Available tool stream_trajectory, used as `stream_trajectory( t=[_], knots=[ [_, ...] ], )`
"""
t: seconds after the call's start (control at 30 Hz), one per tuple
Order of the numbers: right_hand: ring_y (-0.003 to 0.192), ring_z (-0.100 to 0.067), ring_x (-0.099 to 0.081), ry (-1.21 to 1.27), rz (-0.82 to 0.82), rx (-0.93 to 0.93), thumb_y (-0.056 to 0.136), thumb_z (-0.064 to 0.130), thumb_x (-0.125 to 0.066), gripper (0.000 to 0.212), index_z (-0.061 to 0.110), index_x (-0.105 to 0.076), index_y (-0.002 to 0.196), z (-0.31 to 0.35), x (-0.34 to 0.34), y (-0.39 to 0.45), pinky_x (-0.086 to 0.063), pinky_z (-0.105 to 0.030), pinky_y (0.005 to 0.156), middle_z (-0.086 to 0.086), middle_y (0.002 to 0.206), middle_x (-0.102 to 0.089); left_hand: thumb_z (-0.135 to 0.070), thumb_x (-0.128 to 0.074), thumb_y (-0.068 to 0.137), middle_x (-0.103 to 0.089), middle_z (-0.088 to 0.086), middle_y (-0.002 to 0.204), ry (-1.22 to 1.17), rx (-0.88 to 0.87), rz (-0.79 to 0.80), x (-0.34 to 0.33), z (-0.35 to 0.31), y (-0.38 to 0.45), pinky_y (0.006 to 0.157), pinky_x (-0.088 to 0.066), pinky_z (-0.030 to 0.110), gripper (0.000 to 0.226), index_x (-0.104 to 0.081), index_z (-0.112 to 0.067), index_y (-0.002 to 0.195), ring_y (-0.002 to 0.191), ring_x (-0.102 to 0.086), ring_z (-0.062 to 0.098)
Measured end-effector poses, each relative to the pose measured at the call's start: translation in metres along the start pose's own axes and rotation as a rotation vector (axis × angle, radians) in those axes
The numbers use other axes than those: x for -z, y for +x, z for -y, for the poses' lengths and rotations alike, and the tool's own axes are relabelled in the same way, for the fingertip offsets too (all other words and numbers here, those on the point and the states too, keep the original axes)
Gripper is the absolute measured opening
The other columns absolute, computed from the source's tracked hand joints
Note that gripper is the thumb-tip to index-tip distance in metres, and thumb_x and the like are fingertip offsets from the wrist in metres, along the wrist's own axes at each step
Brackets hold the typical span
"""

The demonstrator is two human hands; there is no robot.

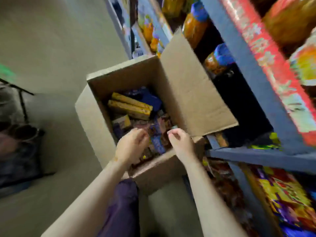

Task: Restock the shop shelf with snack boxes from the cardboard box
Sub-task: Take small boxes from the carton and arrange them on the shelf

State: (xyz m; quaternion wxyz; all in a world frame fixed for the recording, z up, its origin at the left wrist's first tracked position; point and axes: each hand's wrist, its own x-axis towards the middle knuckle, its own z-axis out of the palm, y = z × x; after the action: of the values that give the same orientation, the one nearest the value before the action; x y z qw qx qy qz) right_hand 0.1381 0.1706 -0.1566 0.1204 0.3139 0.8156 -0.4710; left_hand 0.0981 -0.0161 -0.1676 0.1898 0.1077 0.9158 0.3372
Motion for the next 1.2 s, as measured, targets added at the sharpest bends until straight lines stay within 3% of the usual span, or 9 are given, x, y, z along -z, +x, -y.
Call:
stream_trajectory(
  t=[0.07, 0.2, 0.3, 0.4, 0.6, 0.83, 1.07, 1.13, 1.2],
  knots=[
    [0.096, -0.021, -0.065, -0.083, -0.005, -0.048, 0.088, 0.017, -0.062, 0.016, 0.015, -0.07, 0.102, -0.002, -0.025, 0.049, -0.051, -0.033, 0.088, -0.004, 0.099, -0.07, -0.036, -0.038, 0.088, -0.065, 0.008, 0.084, 0.169, -0.037, 0.014, -0.005, 0.035, 0.021, 0.072, -0.053, 0.042, 0.039, -0.07, -0.015, 0.086, 0.076, -0.065, 0.034],
    [0.112, -0.031, -0.058, -0.313, 0.084, -0.217, 0.092, 0.018, -0.061, 0.04, 0.02, -0.056, 0.131, -0.016, -0.062, 0.118, -0.043, -0.029, 0.087, -0.009, 0.126, -0.06, -0.026, -0.041, 0.091, -0.064, 0.001, 0.082, 0.393, -0.083, -0.022, -0.01, 0.06, 0.045, 0.096, -0.043, 0.045, 0.029, -0.069, -0.018, 0.085, 0.079, -0.063, 0.026],
    [0.126, -0.04, -0.047, -0.451, 0.252, -0.276, 0.096, 0.021, -0.059, 0.067, 0.037, -0.027, 0.152, -0.03, -0.09, 0.147, -0.042, -0.036, 0.1, -0.019, 0.15, -0.027, -0.024, -0.044, 0.094, -0.066, 0.0, 0.083, 0.355, -0.122, -0.014, -0.016, 0.06, 0.049, 0.084, -0.047, 0.041, 0.026, -0.068, -0.018, 0.089, 0.076, -0.064, 0.023],
    [0.129, -0.041, -0.046, -0.549, 0.325, -0.263, 0.096, 0.023, -0.06, 0.067, 0.041, -0.027, 0.151, -0.042, -0.113, 0.16, -0.045, -0.038, 0.099, -0.017, 0.157, -0.013, -0.024, -0.044, 0.095, -0.065, 0.0, 0.08, 0.325, -0.099, 0.007, -0.015, 0.064, 0.048, 0.07, -0.049, 0.041, 0.026, -0.068, -0.017, 0.089, 0.071, -0.064, 0.022],
    [0.103, -0.043, -0.058, -0.694, 0.053, -0.131, 0.093, 0.005, -0.053, 0.046, 0.023, -0.042, 0.133, -0.042, -0.116, 0.154, -0.048, -0.037, 0.076, -0.019, 0.136, -0.035, -0.026, -0.043, 0.094, -0.065, -0.001, 0.079, 0.304, -0.114, -0.014, -0.015, 0.061, 0.046, 0.063, -0.049, 0.039, 0.026, -0.066, -0.017, 0.088, 0.067, -0.063, 0.022],
    [0.1, -0.024, -0.061, -0.284, -0.226, -0.029, 0.087, 0.007, -0.059, 0.053, 0.032, -0.048, 0.132, -0.002, -0.041, 0.09, -0.047, -0.032, 0.078, 0.0, 0.118, -0.058, -0.024, -0.049, 0.088, -0.063, 0.004, 0.093, 0.097, -0.051, -0.098, -0.017, 0.039, 0.037, 0.063, -0.054, 0.041, 0.024, -0.07, -0.014, 0.096, 0.081, -0.064, 0.028],
    [0.082, -0.013, -0.066, 0.319, -0.104, 0.207, 0.068, 0.013, -0.063, 0.049, 0.035, -0.056, 0.112, 0.025, 0.075, -0.068, -0.052, -0.031, 0.072, -0.007, 0.101, -0.07, -0.042, -0.058, 0.086, -0.061, 0.001, 0.131, -0.092, -0.262, -0.265, 0.009, -0.065, -0.032, 0.107, -0.037, 0.044, 0.052, -0.059, -0.018, 0.132, 0.124, -0.053, 0.022],
    [0.078, -0.017, -0.063, 0.426, -0.065, 0.271, 0.075, 0.014, -0.063, 0.041, 0.03, -0.059, 0.112, 0.024, 0.11, -0.123, -0.05, -0.031, 0.066, -0.013, 0.093, -0.07, -0.06, -0.054, 0.085, -0.065, -0.007, 0.126, -0.045, -0.297, -0.167, 0.023, -0.102, -0.064, 0.108, -0.036, 0.04, 0.056, -0.063, -0.026, 0.128, 0.119, -0.055, 0.012],
    [0.074, -0.013, -0.062, 0.515, -0.069, 0.32, 0.078, 0.017, -0.063, 0.034, 0.024, -0.061, 0.111, 0.017, 0.146, -0.183, -0.049, -0.023, 0.061, -0.004, 0.084, -0.069, -0.072, -0.054, 0.082, -0.074, -0.011, 0.106, -0.176, -0.284, 0.094, 0.034, -0.143, -0.108, 0.089, -0.052, 0.035, 0.057, -0.07, -0.027, 0.113, 0.098, -0.066, 0.007]
  ],
)
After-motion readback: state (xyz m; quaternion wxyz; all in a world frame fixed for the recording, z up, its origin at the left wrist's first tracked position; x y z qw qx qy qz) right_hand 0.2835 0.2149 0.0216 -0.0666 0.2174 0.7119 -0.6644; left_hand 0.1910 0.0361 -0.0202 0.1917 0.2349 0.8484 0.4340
